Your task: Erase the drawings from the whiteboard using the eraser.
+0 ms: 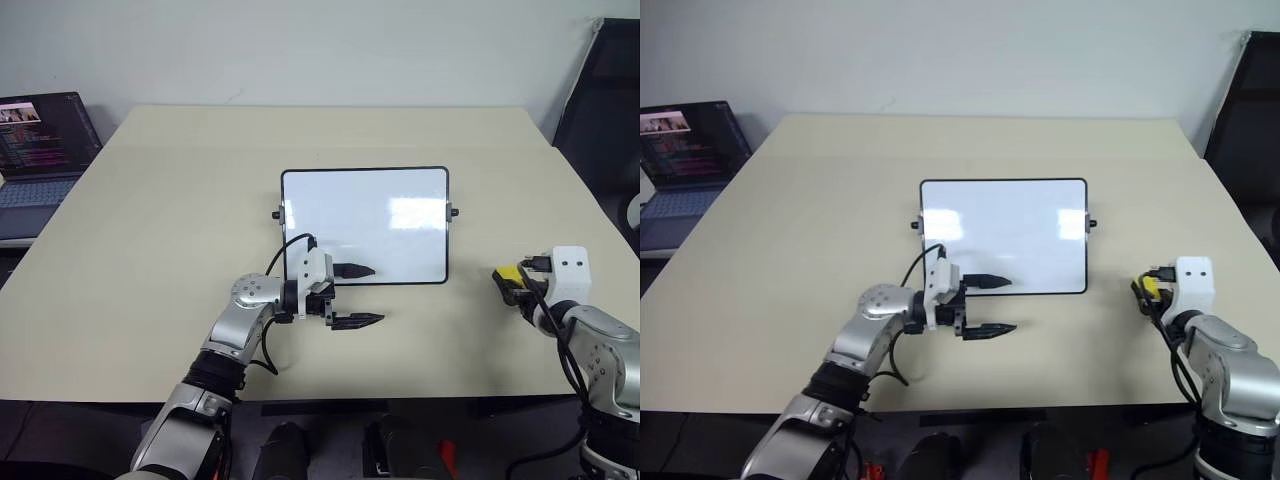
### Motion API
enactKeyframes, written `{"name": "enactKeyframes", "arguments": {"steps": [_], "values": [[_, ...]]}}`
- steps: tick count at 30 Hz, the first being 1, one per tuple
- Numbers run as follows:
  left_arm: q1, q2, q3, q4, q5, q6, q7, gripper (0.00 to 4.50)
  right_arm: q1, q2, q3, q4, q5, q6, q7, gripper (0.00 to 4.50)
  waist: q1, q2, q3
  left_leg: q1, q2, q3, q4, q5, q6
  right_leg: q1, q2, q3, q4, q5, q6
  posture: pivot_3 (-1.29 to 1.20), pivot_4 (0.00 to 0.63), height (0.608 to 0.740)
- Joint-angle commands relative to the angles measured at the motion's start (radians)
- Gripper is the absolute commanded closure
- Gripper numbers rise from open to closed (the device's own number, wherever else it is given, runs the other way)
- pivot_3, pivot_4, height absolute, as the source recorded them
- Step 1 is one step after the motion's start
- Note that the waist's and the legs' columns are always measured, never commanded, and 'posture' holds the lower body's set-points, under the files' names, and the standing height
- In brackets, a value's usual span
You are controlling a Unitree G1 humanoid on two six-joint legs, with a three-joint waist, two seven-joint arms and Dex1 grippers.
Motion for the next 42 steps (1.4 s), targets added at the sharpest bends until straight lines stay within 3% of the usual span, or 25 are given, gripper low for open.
{"name": "enactKeyframes", "arguments": {"steps": [1, 5, 6, 16, 20, 24, 29, 37, 42], "values": [[-0.017, -0.008, 0.008, -0.008, 0.000, -0.025, 0.001, 0.00, -0.008, 0.004, -0.024, -0.017, 0.012, -0.023, -0.022, 1.53, 0.000, 0.000, 0.000, 0.000, 0.000, 0.000, 0.000, 0.000, 0.000, 0.000, 0.000, 0.000, 0.000, 0.000, 0.000, 0.00, 0.150, 0.740], [-0.020, -0.010, 0.009, -0.005, 0.000, -0.024, 0.001, 0.00, -0.013, 0.001, -0.021, -0.017, 0.010, -0.030, -0.035, 0.10, 0.000, 0.000, 0.000, 0.000, 0.000, 0.000, 0.000, 0.000, 0.000, 0.000, 0.000, 0.000, 0.000, 0.000, 0.000, 0.00, 0.150, 0.740], [-0.020, -0.010, 0.009, -0.005, 0.000, -0.024, 0.001, 0.00, -0.013, -0.002, -0.020, -0.016, 0.009, -0.033, -0.039, 0.04, 0.000, 0.000, 0.000, 0.000, 0.000, 0.000, 0.000, 0.000, 0.000, 0.000, 0.000, 0.000, 0.000, 0.000, 0.000, 0.00, 0.150, 0.740], [0.005, 0.005, 0.037, -0.040, 0.003, -0.010, 0.052, 0.00, -0.022, -0.014, -0.042, -0.080, 0.021, -0.008, -0.077, 0.04, 0.000, 0.000, 0.000, 0.000, 0.000, 0.000, 0.000, 0.000, 0.000, 0.000, 0.000, 0.000, 0.000, 0.000, 0.000, 0.00, 0.150, 0.740], [0.055, 0.005, 0.072, -0.117, 0.015, 0.015, 0.178, 0.00, -0.001, 0.034, -0.067, -0.192, 0.048, 0.039, -0.107, 0.04, -0.001, 0.000, 0.000, 0.000, 0.001, 0.000, 0.000, 0.000, 0.000, 0.000, 0.000, 0.000, 0.000, 0.000, 0.000, 0.00, 0.150, 0.740], [0.140, -0.064, 0.108, -0.249, 0.030, 0.067, 0.382, 0.00, 0.016, 0.122, -0.074, -0.297, 0.057, 0.014, -0.157, 0.04, 0.002, 0.000, 0.000, 0.000, 0.001, -0.002, 0.000, 0.000, 0.000, 0.000, 0.000, 0.001, 0.000, 0.000, 0.000, 0.00, 0.150, 0.740], [0.301, -0.144, 0.121, -0.391, 0.114, 0.118, 0.639, 0.00, 0.128, 0.215, -0.021, -0.342, 0.045, -0.226, -0.135, 0.04, 0.003, 0.000, 0.000, 0.000, 0.000, -0.001, 0.000, 0.000, 0.000, 0.001, -0.002, 0.002, -0.001, 0.000, 0.001, 0.00, 0.150, 0.740], [0.484, -0.190, 0.162, -0.500, 0.233, 0.101, 0.904, 0.00, 0.535, 0.253, 0.103, -0.322, -0.060, -0.779, -0.010, 0.04, 0.003, 0.001, 0.000, 0.001, 0.001, -0.002, 0.000, 0.000, 0.000, 0.002, -0.002, 0.002, 0.000, 0.000, 0.001, 0.00, 0.150, 0.740], [0.584, -0.194, 0.211, -0.543, 0.278, 0.087, 1.015, 0.00, 0.642, 0.301, 0.136, -0.301, -0.045, -0.924, -0.010, 0.04, -0.001, 0.001, 0.000, 0.004, 0.003, -0.001, 0.000, 0.000, 0.000, 0.003, -0.004, 0.002, 0.000, -0.002, -0.001, 0.00, 0.150, 0.740]]}}
